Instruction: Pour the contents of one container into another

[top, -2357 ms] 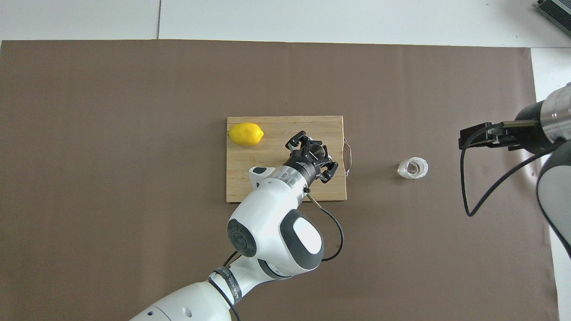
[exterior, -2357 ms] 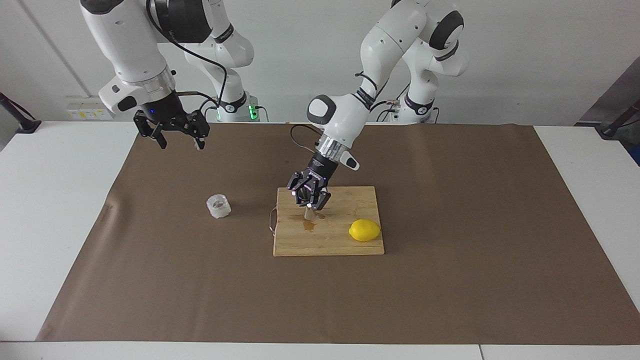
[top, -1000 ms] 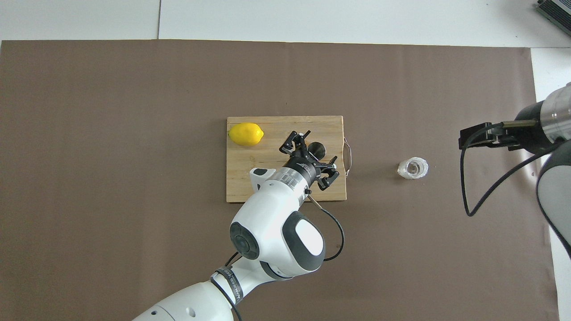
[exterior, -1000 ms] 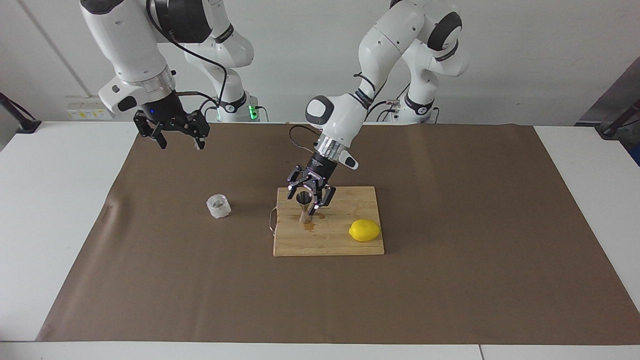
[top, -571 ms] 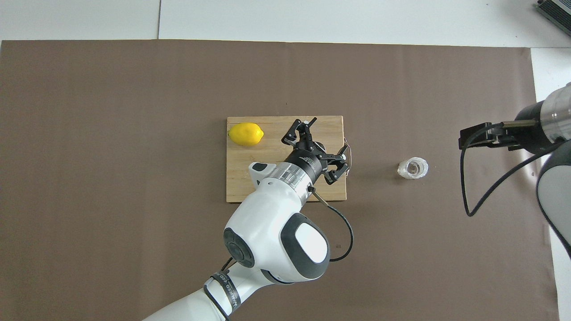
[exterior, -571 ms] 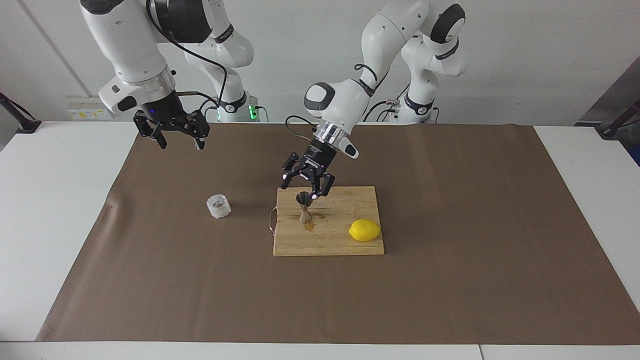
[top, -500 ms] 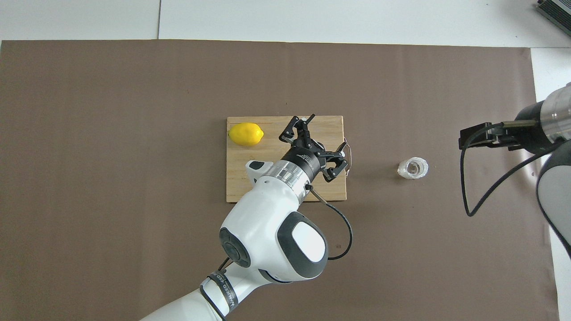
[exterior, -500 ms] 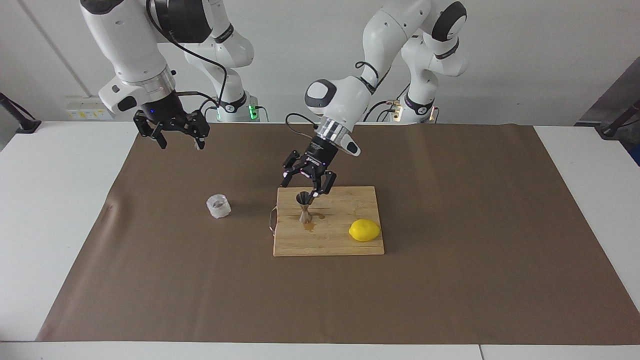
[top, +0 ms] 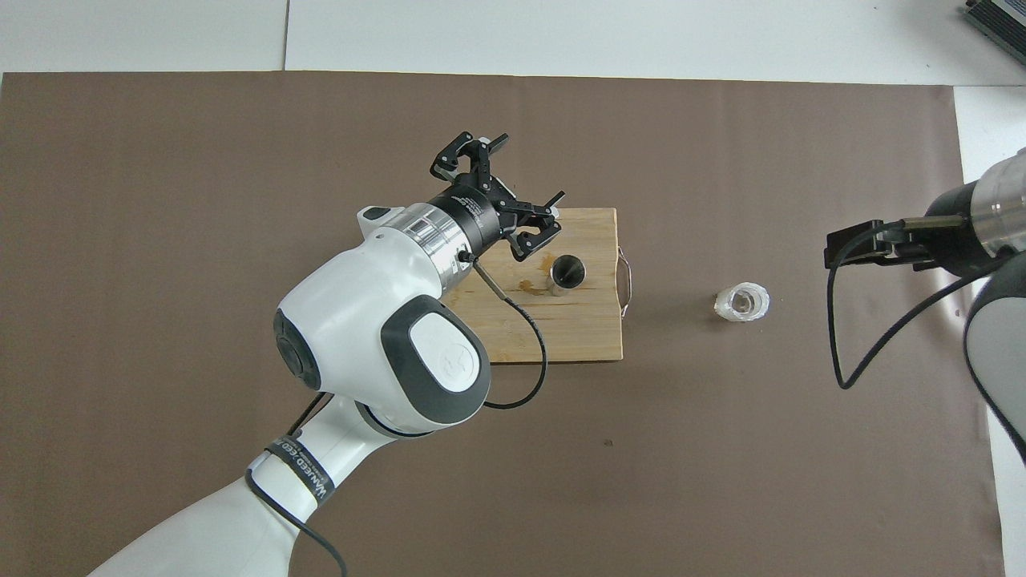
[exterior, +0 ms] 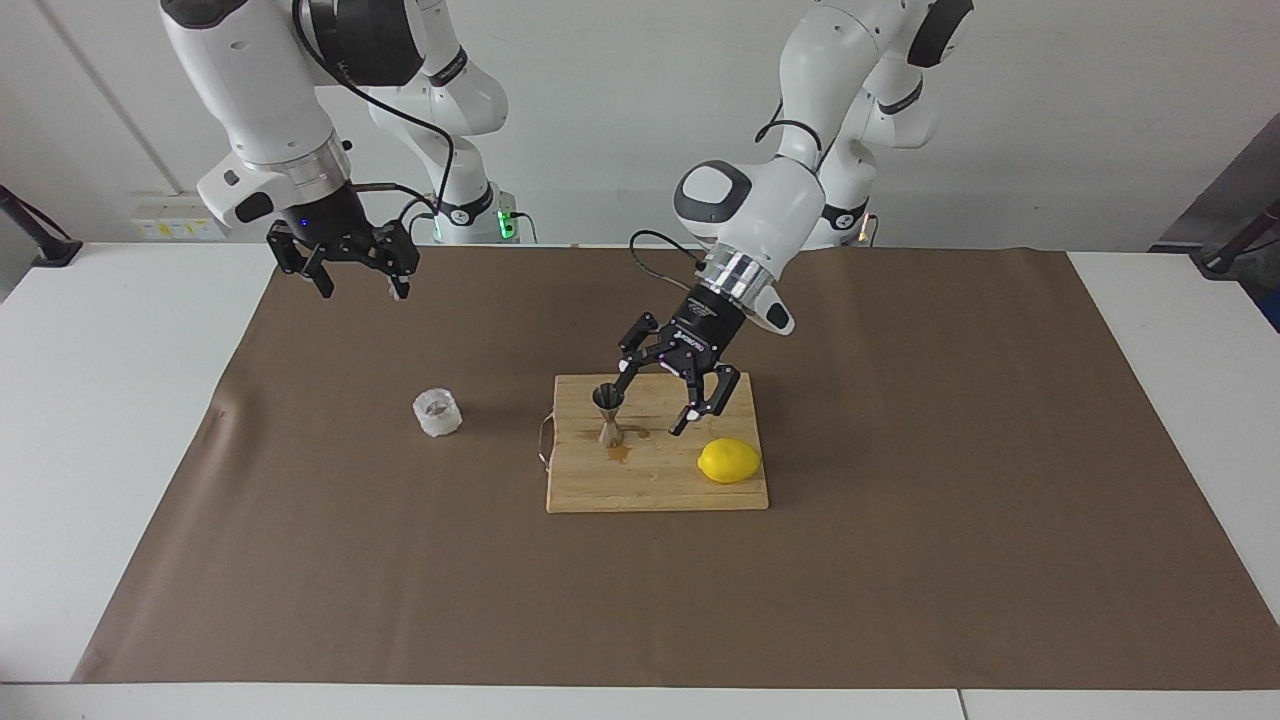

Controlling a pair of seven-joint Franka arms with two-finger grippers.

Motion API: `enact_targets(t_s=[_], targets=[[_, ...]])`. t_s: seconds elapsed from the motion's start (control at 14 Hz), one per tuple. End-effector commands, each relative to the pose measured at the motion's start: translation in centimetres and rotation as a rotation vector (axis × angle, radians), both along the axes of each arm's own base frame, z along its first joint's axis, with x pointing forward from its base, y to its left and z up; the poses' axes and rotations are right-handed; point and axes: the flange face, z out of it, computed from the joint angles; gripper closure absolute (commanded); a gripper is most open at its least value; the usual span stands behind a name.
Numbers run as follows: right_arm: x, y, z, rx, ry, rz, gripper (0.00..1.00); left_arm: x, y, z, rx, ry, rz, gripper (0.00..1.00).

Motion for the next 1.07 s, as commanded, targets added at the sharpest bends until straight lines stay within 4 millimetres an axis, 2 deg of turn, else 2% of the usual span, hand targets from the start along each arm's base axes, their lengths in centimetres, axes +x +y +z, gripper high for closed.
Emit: enact_targets(t_s=[0.0,0.36,0.5,0.79,1.0], targets=[[-0.6,-0.1,0.1,0.023,-0.015,-0.012,0.00,1.5,1.8,1.0,0.108,-0.013,-0.161,0.00],[-0.6,-0.1,0.1,0.023,-0.015,-0.012,0.00,4.8,5.6,2.9,0.434,-0.040,-0.466,0.00],[-0.6,-0.1,0.1,0.023,-0.015,-0.012,0.00,5.0,5.8,3.7,0.556,-0.073,-0.539,0.00],[-0.6,-0.1,0.1,0.023,-0.015,-0.012,0.00,5.0,6.0,5.5,0.937,-0.106,-0.717,0.00],[-0.6,-0.1,0.0,0.023,-0.013,-0.012,0.00,5.1,7.8,5.8,1.040,-0.089,-0.863,0.00]])
